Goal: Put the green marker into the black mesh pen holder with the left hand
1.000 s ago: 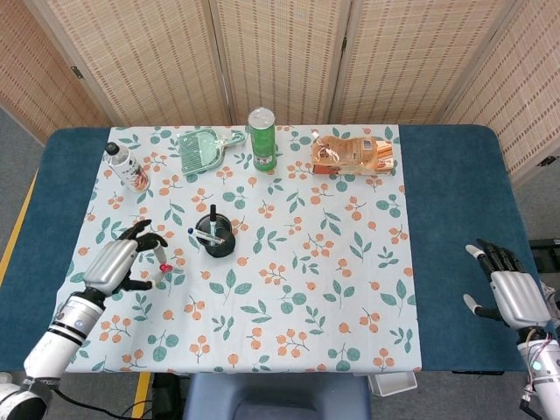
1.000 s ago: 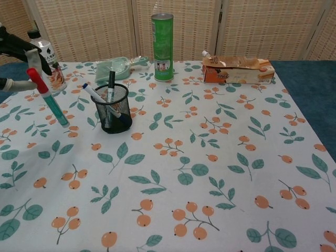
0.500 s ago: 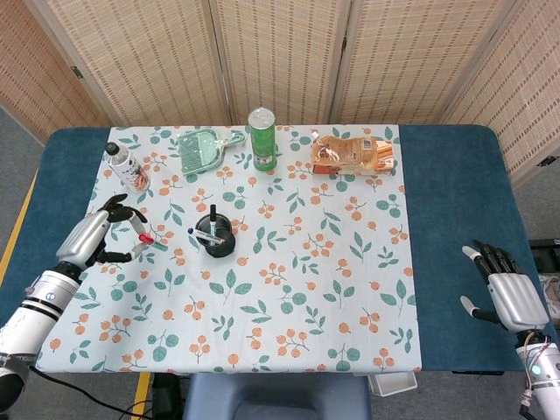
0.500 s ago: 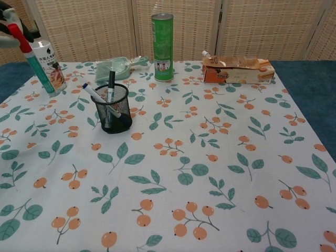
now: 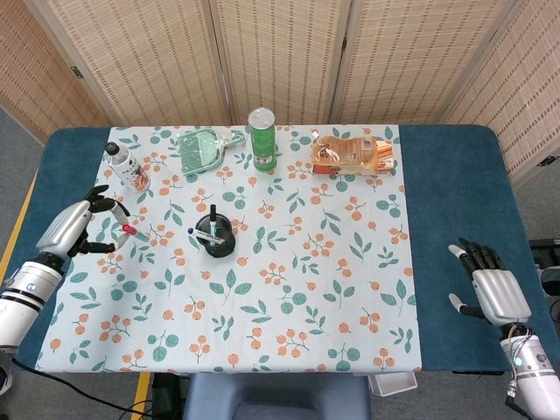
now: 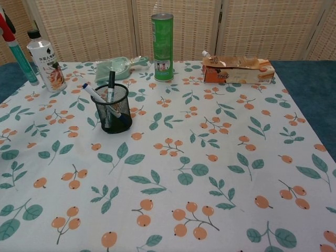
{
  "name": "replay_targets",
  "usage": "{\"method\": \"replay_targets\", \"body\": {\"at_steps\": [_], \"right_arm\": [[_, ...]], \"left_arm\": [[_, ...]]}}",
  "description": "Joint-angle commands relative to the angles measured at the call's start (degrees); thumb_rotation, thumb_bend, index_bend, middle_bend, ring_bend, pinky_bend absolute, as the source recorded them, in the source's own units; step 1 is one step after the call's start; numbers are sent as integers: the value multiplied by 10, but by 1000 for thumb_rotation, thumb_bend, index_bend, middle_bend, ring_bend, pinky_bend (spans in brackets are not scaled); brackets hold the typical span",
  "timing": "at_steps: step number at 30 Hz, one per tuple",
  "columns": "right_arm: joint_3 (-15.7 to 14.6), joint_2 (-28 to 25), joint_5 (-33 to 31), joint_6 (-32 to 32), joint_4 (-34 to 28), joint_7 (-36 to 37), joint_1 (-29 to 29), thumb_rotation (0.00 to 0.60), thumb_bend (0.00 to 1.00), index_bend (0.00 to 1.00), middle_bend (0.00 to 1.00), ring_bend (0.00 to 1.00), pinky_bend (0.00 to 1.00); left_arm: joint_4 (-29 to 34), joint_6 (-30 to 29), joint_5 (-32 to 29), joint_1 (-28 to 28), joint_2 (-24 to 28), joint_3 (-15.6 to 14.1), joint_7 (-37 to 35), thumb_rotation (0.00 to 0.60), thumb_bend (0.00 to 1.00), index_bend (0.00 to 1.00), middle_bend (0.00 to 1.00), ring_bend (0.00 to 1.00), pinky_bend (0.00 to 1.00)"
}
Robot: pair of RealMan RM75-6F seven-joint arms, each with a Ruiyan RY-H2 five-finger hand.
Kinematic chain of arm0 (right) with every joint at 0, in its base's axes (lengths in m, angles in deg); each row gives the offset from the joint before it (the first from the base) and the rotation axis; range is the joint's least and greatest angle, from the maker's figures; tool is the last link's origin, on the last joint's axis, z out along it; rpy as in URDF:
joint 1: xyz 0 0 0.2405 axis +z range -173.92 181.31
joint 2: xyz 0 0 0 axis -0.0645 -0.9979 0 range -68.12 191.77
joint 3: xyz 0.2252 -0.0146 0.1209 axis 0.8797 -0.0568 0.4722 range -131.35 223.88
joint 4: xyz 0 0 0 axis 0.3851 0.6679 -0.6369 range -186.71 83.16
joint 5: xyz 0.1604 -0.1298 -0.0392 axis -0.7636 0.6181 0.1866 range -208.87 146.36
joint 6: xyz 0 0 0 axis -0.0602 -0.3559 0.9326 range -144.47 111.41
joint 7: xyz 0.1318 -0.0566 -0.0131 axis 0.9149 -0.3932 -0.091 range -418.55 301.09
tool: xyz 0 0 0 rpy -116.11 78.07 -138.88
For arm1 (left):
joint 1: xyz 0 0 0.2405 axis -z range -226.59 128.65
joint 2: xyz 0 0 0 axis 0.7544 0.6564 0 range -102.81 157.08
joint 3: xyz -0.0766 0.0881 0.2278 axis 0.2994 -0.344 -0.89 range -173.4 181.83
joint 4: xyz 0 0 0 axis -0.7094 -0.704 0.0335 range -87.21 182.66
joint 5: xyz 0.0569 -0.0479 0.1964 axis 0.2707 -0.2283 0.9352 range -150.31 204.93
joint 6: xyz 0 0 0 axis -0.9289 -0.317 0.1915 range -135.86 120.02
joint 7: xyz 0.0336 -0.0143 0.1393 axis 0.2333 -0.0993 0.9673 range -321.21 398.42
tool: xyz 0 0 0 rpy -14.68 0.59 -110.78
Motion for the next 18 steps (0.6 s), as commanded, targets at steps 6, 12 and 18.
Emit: {"method": "replay_targets", "body": {"at_steps": [6, 12, 18], "right_arm": [[-6, -5, 3, -10, 2, 9, -9, 600, 299, 74, 0, 0, 0], [-8, -8, 6, -21, 3, 17, -16, 600, 298, 74, 0, 0, 0], [-7, -11, 9, -9, 8, 29, -9, 600, 298, 74, 0, 0, 0]], "left_arm": [[66, -15, -25, 38, 55, 6, 156, 600, 468, 633, 412, 35, 150], [84, 1, -61, 70, 50, 14, 189, 600, 468, 633, 412, 35, 150], [79, 34, -120, 130, 15, 17, 232, 600, 468, 633, 412, 35, 150]]}}
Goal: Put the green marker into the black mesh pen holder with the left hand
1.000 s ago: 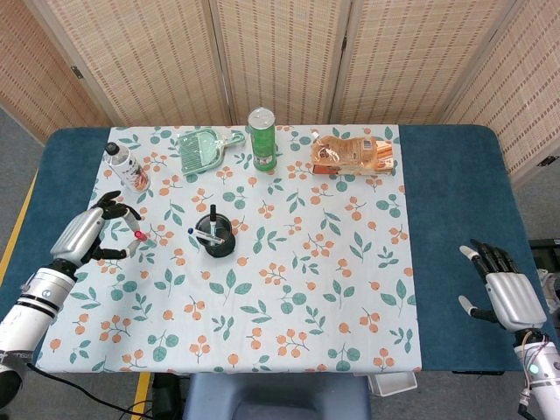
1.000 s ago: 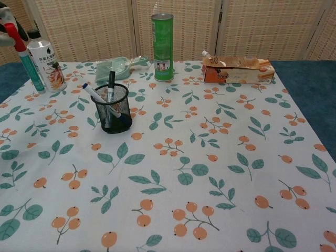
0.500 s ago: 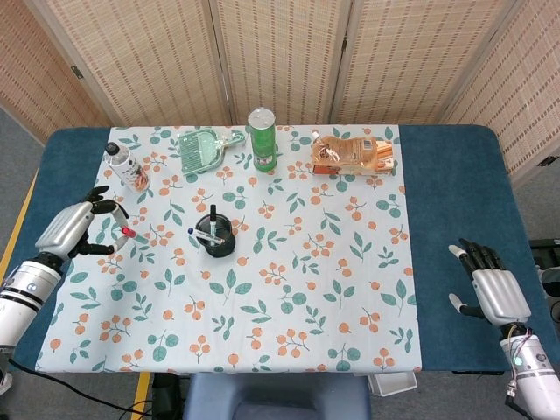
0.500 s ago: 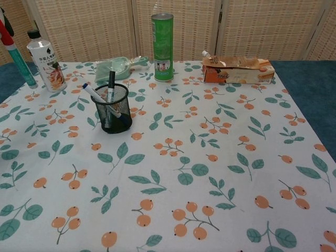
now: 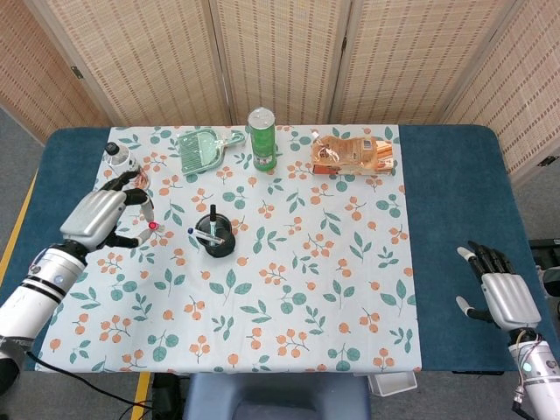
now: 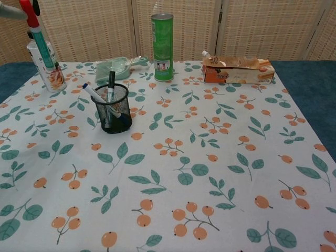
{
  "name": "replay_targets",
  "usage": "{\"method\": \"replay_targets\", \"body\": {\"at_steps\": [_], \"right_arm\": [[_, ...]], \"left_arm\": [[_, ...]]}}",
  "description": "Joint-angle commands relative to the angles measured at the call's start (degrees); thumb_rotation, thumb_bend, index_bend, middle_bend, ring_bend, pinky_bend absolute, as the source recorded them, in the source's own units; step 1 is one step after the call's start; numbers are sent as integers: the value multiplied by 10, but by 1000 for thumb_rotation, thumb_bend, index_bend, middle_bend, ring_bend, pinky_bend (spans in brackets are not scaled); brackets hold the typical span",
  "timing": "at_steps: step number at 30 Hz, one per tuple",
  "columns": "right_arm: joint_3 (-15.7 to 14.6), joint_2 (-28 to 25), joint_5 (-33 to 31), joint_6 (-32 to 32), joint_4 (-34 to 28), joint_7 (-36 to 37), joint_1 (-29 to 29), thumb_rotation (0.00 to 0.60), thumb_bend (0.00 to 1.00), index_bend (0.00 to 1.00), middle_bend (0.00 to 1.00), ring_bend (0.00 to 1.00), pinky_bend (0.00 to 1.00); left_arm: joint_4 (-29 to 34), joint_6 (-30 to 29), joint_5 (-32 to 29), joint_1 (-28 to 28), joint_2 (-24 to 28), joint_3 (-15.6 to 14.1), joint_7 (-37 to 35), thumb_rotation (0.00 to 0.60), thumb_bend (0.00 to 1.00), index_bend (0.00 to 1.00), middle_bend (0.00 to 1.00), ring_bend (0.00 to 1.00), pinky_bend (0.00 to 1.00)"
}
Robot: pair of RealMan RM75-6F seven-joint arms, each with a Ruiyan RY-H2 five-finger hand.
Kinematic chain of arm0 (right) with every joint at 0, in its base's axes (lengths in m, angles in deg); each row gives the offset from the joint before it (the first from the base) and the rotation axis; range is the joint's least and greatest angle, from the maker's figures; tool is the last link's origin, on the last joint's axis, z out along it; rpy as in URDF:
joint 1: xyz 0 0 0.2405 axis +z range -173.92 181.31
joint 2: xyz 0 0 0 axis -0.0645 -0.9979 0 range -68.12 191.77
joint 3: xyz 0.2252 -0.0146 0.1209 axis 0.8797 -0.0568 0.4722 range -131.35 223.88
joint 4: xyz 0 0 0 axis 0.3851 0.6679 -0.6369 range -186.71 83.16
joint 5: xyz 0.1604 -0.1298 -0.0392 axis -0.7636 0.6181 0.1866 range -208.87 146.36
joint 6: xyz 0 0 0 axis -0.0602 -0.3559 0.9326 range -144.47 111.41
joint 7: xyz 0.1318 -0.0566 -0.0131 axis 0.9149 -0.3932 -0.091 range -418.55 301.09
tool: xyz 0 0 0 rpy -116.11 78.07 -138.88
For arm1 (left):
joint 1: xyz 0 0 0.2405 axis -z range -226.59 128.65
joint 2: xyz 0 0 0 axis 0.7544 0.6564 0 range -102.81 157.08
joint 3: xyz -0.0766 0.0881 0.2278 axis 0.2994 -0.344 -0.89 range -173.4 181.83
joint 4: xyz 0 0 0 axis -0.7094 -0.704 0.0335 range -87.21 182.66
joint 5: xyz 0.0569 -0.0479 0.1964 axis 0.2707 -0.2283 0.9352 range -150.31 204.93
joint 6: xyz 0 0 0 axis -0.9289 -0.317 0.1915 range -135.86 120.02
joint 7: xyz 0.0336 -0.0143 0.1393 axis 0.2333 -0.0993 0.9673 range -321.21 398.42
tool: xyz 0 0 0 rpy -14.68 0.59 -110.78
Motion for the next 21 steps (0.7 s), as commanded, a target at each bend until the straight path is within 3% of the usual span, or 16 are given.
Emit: {"method": "replay_targets", "body": {"at_steps": [1, 13, 21], "right_arm": [[1, -2, 1, 7, 3, 6, 4, 600, 298, 74, 0, 0, 0], [-3, -13, 15, 7, 14, 47, 3, 600, 299, 74, 0, 0, 0], [-1, -17, 15, -7, 17, 60, -4, 600, 299, 73, 0, 0, 0]], "left_arm": [[-1, 21, -44, 43, -27, 4, 33, 600, 469, 633, 412, 35, 150], [-15, 25, -161, 160, -96, 1, 113, 600, 469, 633, 412, 35, 150], [-108, 75, -168, 193, -166, -19, 99, 600, 469, 632, 412, 35, 150]]}}
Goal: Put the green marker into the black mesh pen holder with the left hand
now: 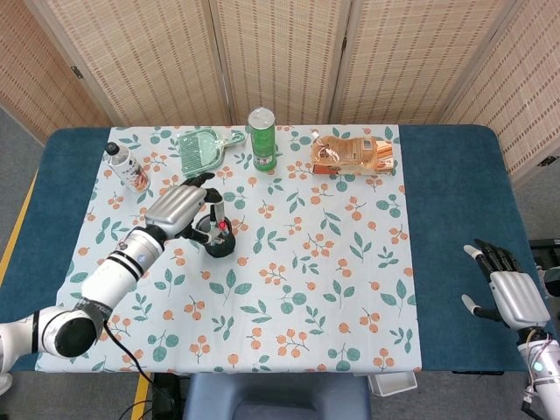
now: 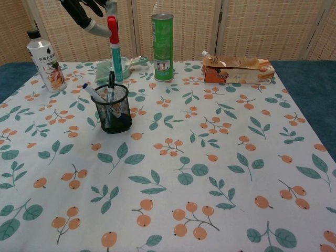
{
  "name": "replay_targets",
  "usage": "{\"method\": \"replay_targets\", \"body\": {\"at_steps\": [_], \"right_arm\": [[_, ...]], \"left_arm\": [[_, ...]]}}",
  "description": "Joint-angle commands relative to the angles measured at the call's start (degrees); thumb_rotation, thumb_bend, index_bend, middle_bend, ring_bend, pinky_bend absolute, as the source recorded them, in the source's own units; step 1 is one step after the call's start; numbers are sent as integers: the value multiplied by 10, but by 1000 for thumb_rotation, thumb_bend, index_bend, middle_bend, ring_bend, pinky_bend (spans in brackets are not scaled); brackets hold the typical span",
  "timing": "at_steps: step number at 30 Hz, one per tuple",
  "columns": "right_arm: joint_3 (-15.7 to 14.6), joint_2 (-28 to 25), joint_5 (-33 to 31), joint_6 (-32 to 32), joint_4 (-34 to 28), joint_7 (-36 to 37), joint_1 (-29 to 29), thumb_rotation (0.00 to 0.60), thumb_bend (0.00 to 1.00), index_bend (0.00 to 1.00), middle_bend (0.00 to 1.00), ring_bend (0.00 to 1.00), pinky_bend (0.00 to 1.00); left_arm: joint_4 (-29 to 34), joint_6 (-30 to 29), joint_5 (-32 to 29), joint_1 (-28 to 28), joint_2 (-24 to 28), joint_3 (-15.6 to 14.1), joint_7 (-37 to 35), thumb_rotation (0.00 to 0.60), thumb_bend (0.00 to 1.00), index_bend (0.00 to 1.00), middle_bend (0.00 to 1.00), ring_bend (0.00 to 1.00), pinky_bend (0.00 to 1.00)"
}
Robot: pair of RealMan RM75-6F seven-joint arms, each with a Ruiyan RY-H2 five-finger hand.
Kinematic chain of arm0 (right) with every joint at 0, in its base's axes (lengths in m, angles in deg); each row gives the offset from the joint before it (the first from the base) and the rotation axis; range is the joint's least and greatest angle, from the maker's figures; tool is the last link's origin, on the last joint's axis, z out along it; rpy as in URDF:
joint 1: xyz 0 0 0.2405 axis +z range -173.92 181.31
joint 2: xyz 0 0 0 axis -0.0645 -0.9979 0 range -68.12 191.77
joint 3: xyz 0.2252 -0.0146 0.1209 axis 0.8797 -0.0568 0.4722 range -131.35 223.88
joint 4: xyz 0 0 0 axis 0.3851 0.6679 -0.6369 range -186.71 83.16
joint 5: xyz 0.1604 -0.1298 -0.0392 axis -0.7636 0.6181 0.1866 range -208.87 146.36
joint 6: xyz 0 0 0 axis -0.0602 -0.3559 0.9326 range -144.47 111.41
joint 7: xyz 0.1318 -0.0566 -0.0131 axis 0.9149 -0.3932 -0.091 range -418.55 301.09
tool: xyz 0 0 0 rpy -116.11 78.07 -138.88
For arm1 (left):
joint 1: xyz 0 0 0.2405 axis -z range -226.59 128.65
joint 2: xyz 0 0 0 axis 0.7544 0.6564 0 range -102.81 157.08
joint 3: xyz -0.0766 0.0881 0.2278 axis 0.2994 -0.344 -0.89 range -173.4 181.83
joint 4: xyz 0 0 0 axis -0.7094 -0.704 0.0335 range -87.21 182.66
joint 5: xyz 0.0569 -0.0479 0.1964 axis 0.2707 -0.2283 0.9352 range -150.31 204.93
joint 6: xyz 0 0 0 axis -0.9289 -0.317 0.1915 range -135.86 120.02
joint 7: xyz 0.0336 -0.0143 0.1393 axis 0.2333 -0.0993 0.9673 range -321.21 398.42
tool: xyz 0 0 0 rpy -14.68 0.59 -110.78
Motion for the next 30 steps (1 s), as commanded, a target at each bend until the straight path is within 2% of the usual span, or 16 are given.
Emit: {"method": "replay_targets", "body": {"at_steps": [1, 9, 15, 21, 23, 24, 28, 30], "right_arm": [[1, -1, -1, -2, 1, 3, -1, 600, 299, 73, 0, 0, 0], [7, 0, -22, 9, 8, 3, 0, 600, 298, 74, 0, 0, 0], [11, 4, -34, 16, 9, -6, 3, 600, 298, 74, 0, 0, 0], [14, 8, -40, 20, 9, -14, 5, 600, 298, 74, 0, 0, 0], [14, 9, -40, 21, 9, -15, 6, 600, 298, 74, 0, 0, 0], [14, 9, -40, 21, 9, -15, 6, 600, 298, 74, 0, 0, 0], [14, 8, -37, 18, 8, -14, 5, 600, 299, 74, 0, 0, 0], [13, 7, -33, 14, 7, -11, 3, 600, 298, 74, 0, 0, 0]], "left_arm": [[-57, 31, 8, 12, -39, -11, -17, 600, 469, 632, 412, 35, 150], [-165, 90, 54, 1, -79, -14, -84, 600, 468, 632, 412, 35, 150], [-204, 115, 95, -18, -85, -12, -130, 600, 468, 633, 412, 35, 150], [-215, 120, 132, -38, -85, -12, -163, 600, 466, 609, 412, 36, 150], [-213, 123, 148, -45, -83, -8, -179, 600, 460, 535, 403, 36, 150], [-211, 124, 155, -48, -81, -6, -186, 600, 445, 453, 382, 35, 150], [-193, 120, 179, -53, -69, -2, -194, 600, 298, 164, 297, 12, 150], [-180, 116, 179, -52, -63, -6, -188, 600, 260, 70, 267, 3, 150]]}}
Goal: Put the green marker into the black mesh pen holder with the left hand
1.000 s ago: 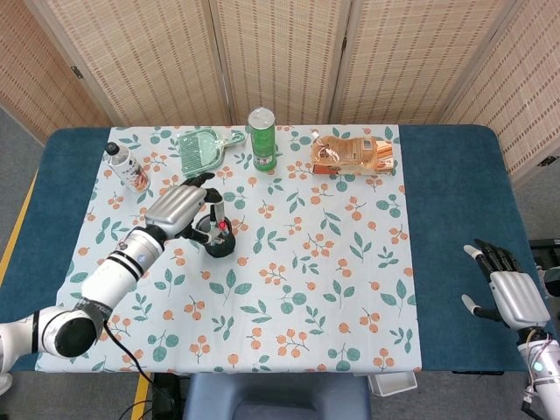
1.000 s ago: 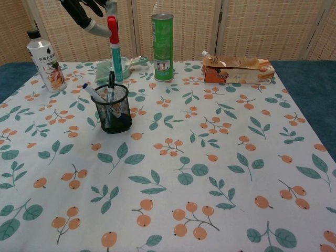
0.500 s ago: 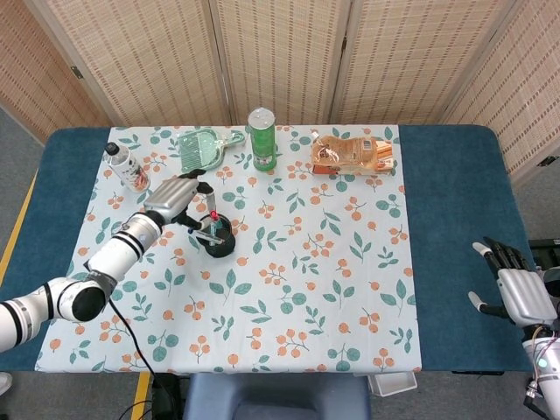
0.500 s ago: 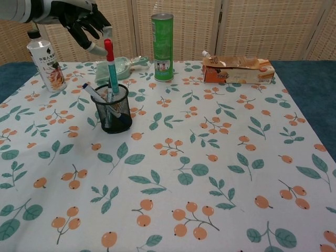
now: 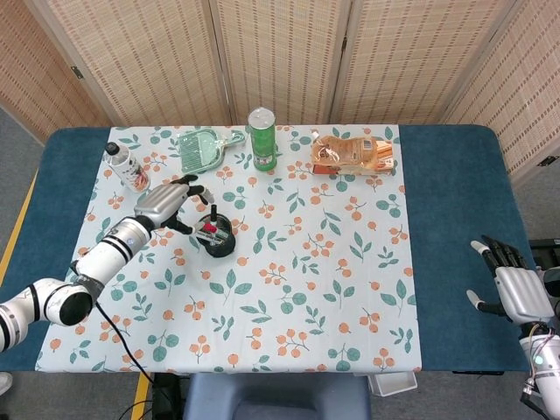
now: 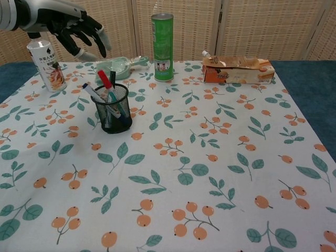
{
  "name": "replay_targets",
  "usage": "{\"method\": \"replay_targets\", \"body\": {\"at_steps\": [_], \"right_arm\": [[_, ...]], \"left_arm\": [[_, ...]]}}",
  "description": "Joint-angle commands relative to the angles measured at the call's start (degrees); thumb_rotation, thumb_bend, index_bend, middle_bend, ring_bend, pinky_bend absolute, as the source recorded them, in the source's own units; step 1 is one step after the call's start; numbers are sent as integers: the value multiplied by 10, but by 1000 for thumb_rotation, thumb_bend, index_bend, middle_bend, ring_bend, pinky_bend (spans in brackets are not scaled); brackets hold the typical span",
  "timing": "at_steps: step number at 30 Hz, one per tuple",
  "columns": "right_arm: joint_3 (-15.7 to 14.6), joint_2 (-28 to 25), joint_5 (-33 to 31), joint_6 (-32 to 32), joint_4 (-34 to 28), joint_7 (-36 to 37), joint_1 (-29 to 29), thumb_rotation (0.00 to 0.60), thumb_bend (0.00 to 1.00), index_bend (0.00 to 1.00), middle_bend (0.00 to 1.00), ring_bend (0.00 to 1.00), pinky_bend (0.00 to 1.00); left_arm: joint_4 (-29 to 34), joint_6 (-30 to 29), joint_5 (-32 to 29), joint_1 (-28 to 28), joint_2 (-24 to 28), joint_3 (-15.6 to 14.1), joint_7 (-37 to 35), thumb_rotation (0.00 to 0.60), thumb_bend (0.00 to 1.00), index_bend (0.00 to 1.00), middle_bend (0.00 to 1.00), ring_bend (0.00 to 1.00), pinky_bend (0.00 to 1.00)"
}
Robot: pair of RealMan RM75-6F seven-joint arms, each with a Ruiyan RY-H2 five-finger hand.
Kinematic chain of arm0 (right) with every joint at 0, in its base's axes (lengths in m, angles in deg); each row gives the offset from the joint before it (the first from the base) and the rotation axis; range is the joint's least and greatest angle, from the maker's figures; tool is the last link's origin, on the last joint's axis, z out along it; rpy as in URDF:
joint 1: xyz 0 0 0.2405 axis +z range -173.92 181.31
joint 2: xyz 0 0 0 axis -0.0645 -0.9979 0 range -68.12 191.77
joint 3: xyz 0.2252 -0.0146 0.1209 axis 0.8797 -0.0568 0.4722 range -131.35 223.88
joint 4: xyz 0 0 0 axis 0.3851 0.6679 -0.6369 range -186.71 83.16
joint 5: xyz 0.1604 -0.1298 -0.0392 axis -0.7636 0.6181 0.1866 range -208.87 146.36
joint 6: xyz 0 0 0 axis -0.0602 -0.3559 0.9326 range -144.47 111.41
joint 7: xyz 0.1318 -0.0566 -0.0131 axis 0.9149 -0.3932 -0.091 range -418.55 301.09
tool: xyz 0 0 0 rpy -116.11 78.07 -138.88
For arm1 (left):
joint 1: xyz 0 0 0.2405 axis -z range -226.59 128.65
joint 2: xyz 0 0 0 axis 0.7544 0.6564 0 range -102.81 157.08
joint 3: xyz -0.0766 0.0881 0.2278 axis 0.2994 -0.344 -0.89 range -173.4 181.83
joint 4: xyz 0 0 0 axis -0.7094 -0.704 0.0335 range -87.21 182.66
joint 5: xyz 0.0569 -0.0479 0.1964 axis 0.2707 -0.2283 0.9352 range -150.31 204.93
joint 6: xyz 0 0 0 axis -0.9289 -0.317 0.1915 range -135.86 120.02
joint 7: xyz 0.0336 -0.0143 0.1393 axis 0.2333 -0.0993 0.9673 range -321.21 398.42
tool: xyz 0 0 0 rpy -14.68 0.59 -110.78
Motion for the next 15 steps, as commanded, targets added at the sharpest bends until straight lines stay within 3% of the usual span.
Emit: {"method": "replay_targets", "body": {"at_steps": [1, 8, 12, 15], "right_arm": [[-1, -2, 4, -4, -1, 3, -2, 600, 299, 74, 0, 0, 0], [-6, -6, 21, -19, -3, 11, -9, 600, 299, 74, 0, 0, 0], [-8, -6, 26, -33, -5, 4, -16, 600, 298, 74, 0, 0, 0], [-6, -3, 25, -55, -12, -18, -26, 600, 298, 74, 0, 0, 0]], "left_arm": [[20, -5, 0, 0, 11, -5, 7, 600, 248, 33, 253, 1, 150], [108, -78, -1, -26, 63, -22, 46, 600, 229, 0, 191, 0, 150], [209, -244, 69, -123, 119, -59, 102, 600, 229, 0, 175, 0, 150], [246, -385, 149, -218, 134, -110, 158, 600, 229, 0, 145, 0, 150]]}}
